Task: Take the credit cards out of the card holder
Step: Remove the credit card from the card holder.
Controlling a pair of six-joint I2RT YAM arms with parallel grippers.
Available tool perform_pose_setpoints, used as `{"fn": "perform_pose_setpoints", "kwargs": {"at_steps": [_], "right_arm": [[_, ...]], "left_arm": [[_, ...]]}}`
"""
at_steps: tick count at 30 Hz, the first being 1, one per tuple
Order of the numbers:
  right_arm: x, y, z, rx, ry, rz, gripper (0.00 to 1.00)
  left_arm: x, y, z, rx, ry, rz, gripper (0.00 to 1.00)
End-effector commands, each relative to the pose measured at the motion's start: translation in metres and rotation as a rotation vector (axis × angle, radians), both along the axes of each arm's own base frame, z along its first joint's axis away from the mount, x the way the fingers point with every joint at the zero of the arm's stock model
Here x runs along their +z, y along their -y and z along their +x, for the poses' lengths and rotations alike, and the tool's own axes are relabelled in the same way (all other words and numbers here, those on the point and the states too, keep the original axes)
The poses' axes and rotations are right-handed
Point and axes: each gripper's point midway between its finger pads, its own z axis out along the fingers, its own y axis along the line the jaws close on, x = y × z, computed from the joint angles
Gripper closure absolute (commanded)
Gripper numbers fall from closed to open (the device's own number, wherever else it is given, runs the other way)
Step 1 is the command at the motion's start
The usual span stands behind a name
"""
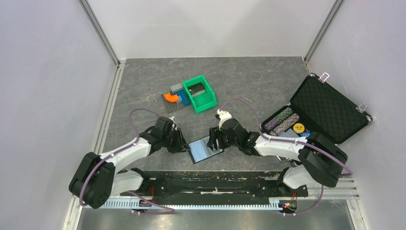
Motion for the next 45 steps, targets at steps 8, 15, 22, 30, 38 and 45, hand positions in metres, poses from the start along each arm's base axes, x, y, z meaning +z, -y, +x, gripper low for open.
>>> {"fn": "perform_pose_setpoints", "kwargs": {"at_steps": [8, 15, 22, 30, 38, 45], "right_arm": [[-0.010, -0.006, 0.004, 0.006, -0.013, -0.007, 0.33], [-0.014, -0.011, -0.007, 0.034, -0.051, 0.039, 0.39], [0.001, -0.019, -0.009, 0.062, -0.040, 0.095, 0.49], [0.017, -0.030, -0.017, 0.103, -0.051, 0.182, 0.58], [0.030, -0.039, -0.026, 0.147, -0.067, 0.255, 0.62], [0.027, -0.042, -0.031, 0.158, -0.072, 0.252, 0.69]], "left_arm": [[-0.011, 0.006, 0.002, 0.011, -0.021, -0.025, 0.64], [-0.017, 0.006, 0.001, 0.009, -0.030, -0.027, 0.65], [-0.020, 0.007, 0.001, 0.009, -0.036, -0.027, 0.66], [-0.020, 0.007, 0.001, 0.010, -0.037, -0.030, 0.66], [-0.016, 0.009, 0.002, 0.011, -0.033, -0.039, 0.66], [-0.009, 0.008, 0.004, 0.009, -0.015, -0.031, 0.66]]}}
